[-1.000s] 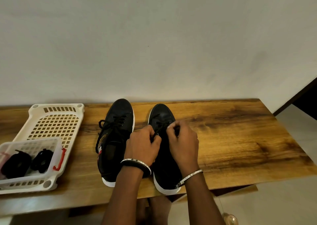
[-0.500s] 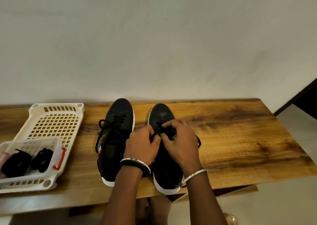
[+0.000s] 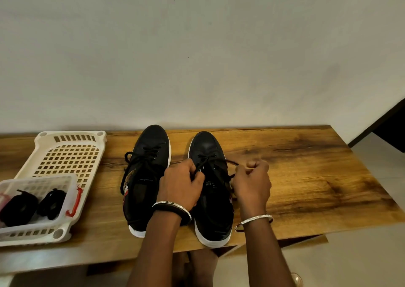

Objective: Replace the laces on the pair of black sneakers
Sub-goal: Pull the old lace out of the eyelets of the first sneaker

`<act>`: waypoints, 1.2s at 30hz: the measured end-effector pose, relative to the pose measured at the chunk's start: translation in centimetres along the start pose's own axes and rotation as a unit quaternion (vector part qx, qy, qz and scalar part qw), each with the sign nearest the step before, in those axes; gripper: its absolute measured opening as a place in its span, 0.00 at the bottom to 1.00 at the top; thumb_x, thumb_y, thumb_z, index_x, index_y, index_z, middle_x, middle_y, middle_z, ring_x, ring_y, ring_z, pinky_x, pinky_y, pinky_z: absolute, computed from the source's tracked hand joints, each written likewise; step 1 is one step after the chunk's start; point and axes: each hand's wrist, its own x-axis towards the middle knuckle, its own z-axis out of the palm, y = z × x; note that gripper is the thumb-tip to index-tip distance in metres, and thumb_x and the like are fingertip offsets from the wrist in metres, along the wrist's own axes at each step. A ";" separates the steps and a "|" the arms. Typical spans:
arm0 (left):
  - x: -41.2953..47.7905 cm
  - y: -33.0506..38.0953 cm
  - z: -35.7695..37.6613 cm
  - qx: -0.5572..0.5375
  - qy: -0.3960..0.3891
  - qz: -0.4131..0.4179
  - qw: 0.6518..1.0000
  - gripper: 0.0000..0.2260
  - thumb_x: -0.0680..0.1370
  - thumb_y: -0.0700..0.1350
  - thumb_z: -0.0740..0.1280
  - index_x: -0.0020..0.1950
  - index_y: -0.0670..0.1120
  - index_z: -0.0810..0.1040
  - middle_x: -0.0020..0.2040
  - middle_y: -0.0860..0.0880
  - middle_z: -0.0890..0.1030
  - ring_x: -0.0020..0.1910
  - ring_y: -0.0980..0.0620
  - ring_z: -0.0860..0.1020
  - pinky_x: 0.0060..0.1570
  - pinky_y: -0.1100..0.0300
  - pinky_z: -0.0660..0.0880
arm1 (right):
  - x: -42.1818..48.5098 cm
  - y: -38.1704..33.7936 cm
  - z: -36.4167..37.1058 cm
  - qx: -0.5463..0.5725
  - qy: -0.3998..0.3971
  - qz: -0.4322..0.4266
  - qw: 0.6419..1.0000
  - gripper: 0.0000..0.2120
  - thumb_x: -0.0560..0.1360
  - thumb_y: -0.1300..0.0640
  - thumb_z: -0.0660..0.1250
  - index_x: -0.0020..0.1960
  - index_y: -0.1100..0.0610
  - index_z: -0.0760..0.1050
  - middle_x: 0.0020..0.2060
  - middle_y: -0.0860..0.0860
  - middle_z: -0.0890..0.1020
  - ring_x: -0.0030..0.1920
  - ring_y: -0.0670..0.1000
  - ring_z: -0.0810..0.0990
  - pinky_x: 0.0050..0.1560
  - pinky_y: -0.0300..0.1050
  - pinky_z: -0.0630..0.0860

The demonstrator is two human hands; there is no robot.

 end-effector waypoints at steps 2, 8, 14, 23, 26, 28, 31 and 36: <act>0.0 0.0 0.1 -0.002 0.003 0.000 1.000 0.09 0.78 0.47 0.67 0.40 0.47 0.73 0.32 0.48 0.80 0.25 0.51 0.80 0.32 0.51 0.81 | -0.2 -0.5 -0.3 -0.042 -0.015 -0.059 0.997 0.19 0.74 0.54 0.72 0.62 0.51 0.70 0.59 0.48 0.74 0.52 0.50 0.76 0.51 0.48 0.74; 0.2 -0.3 0.2 0.004 0.005 0.005 1.000 0.08 0.77 0.47 0.67 0.39 0.49 0.73 0.32 0.48 0.79 0.29 0.47 0.80 0.34 0.48 0.81 | -1.9 -2.1 0.8 -0.110 -0.160 -0.232 0.953 0.11 0.74 0.53 0.72 0.56 0.47 0.79 0.54 0.44 0.74 0.53 0.47 0.77 0.53 0.45 0.78; 0.2 -0.3 0.3 0.006 0.015 0.021 1.000 0.05 0.78 0.47 0.66 0.50 0.54 0.70 0.38 0.52 0.80 0.31 0.49 0.81 0.35 0.48 0.82 | -1.0 -1.1 0.5 -0.139 -0.137 -0.169 0.966 0.11 0.73 0.57 0.73 0.55 0.50 0.80 0.50 0.43 0.80 0.49 0.46 0.80 0.41 0.35 0.71; 0.1 -0.2 0.4 0.018 0.008 0.047 0.999 0.10 0.79 0.46 0.63 0.58 0.57 0.68 0.36 0.50 0.79 0.30 0.47 0.80 0.34 0.48 0.81 | -1.0 -1.4 -0.2 -0.047 -0.162 -0.119 0.978 0.10 0.73 0.59 0.68 0.50 0.46 0.81 0.46 0.41 0.81 0.48 0.43 0.80 0.50 0.45 0.78; 0.1 -0.3 0.6 0.067 0.009 0.059 0.996 0.09 0.79 0.50 0.64 0.59 0.57 0.71 0.35 0.54 0.73 0.36 0.48 0.79 0.36 0.53 0.78 | -1.4 -1.6 0.2 -0.092 -0.168 -0.242 0.951 0.13 0.73 0.58 0.69 0.57 0.46 0.80 0.54 0.43 0.75 0.55 0.46 0.77 0.54 0.44 0.78; 0.2 -0.3 0.6 0.086 0.013 0.069 0.994 0.08 0.79 0.51 0.65 0.58 0.56 0.73 0.34 0.54 0.71 0.38 0.48 0.78 0.36 0.56 0.75 | -1.5 -1.7 0.5 -0.164 -0.141 -0.293 0.931 0.14 0.75 0.57 0.70 0.60 0.46 0.80 0.56 0.45 0.75 0.58 0.48 0.74 0.55 0.46 0.77; 0.2 -0.3 0.5 0.103 0.020 0.073 0.992 0.04 0.79 0.50 0.65 0.53 0.55 0.73 0.34 0.53 0.72 0.36 0.48 0.77 0.33 0.58 0.72 | -2.0 -1.8 0.9 -0.246 -0.109 -0.312 0.911 0.14 0.77 0.57 0.69 0.61 0.46 0.79 0.57 0.47 0.78 0.61 0.51 0.72 0.56 0.49 0.75; 0.0 -0.1 0.5 0.119 0.022 0.078 0.990 0.02 0.78 0.49 0.64 0.49 0.55 0.72 0.33 0.53 0.72 0.34 0.51 0.75 0.30 0.59 0.66 | -2.1 -1.9 1.4 -0.245 -0.074 -0.312 0.915 0.07 0.76 0.56 0.69 0.53 0.49 0.81 0.51 0.47 0.82 0.57 0.53 0.75 0.53 0.51 0.75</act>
